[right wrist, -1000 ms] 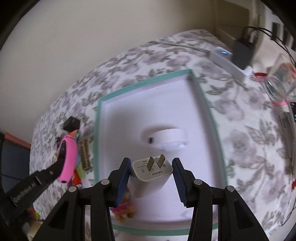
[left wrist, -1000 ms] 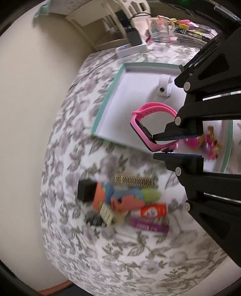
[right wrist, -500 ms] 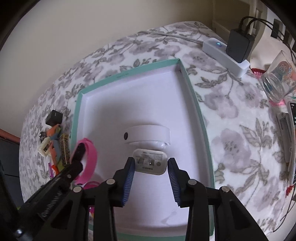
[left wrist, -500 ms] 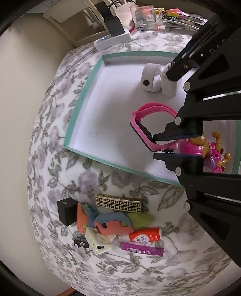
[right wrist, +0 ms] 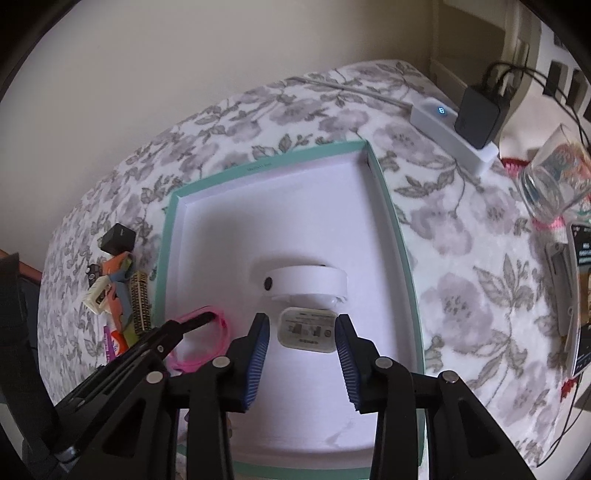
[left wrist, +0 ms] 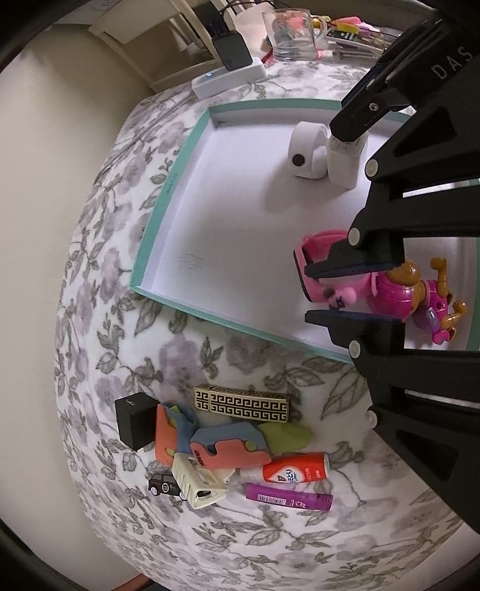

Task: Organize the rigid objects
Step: 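Carry plug and watch band into the tray and open both tools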

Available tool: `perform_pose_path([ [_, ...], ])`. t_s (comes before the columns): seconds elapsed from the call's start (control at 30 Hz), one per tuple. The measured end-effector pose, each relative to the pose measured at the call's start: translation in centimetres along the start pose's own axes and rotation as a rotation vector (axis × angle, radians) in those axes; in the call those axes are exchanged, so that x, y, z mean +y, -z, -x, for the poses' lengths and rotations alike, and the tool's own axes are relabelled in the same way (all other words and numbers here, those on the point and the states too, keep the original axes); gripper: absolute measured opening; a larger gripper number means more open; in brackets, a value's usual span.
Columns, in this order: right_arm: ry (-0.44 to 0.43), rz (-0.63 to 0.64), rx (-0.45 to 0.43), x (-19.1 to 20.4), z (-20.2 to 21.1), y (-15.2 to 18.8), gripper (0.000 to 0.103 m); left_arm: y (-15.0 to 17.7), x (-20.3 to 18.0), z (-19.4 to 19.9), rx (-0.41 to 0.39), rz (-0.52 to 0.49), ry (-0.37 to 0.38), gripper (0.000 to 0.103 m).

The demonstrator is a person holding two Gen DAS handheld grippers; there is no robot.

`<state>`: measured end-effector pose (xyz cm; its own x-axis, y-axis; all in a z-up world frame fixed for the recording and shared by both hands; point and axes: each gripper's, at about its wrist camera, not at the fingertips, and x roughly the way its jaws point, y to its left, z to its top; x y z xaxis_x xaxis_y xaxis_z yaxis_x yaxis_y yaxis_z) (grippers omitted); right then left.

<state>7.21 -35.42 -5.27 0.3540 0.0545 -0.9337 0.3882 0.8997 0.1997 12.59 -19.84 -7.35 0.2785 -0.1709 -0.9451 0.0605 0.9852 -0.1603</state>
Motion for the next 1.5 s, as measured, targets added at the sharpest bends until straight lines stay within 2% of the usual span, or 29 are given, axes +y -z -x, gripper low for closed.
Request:
perform_pose_path([
  [0.23,0.002,0.036,-0.051,1.0,1.8,-0.3,0.039,-0.6,0.5,1.7,-0.050,0.017,-0.009,0.024],
  [0.33,0.006,0.048,-0.070,1.4,2.3,-0.3,0.039,-0.9,1.0,2.5,-0.074,0.030,-0.030,0.030],
  [0.5,0.020,0.051,-0.090,1.6,2.5,-0.3,0.041,-1.2,2.5,3.6,-0.111,0.073,-0.076,0.063],
  [0.63,0.027,0.043,-0.087,1.6,2.1,-0.3,0.058,-1.3,3.5,4.0,-0.126,0.108,-0.107,0.074],
  [0.7,0.024,0.043,-0.090,1.6,2.1,-0.4,0.062,-1.4,3.8,4.2,-0.131,0.120,-0.125,0.080],
  [0.97,0.018,0.039,-0.094,1.8,1.7,-0.5,0.075,-1.2,4.6,4.1,-0.133,0.142,-0.160,0.083],
  [1.23,0.030,0.037,-0.092,1.9,1.0,-0.5,0.079,-1.1,5.8,3.9,-0.131,0.189,-0.177,0.094],
  [1.5,-0.037,-0.010,-0.114,1.3,0.8,-0.7,0.095,-1.2,7.6,4.0,-0.142,0.242,-0.210,0.100],
])
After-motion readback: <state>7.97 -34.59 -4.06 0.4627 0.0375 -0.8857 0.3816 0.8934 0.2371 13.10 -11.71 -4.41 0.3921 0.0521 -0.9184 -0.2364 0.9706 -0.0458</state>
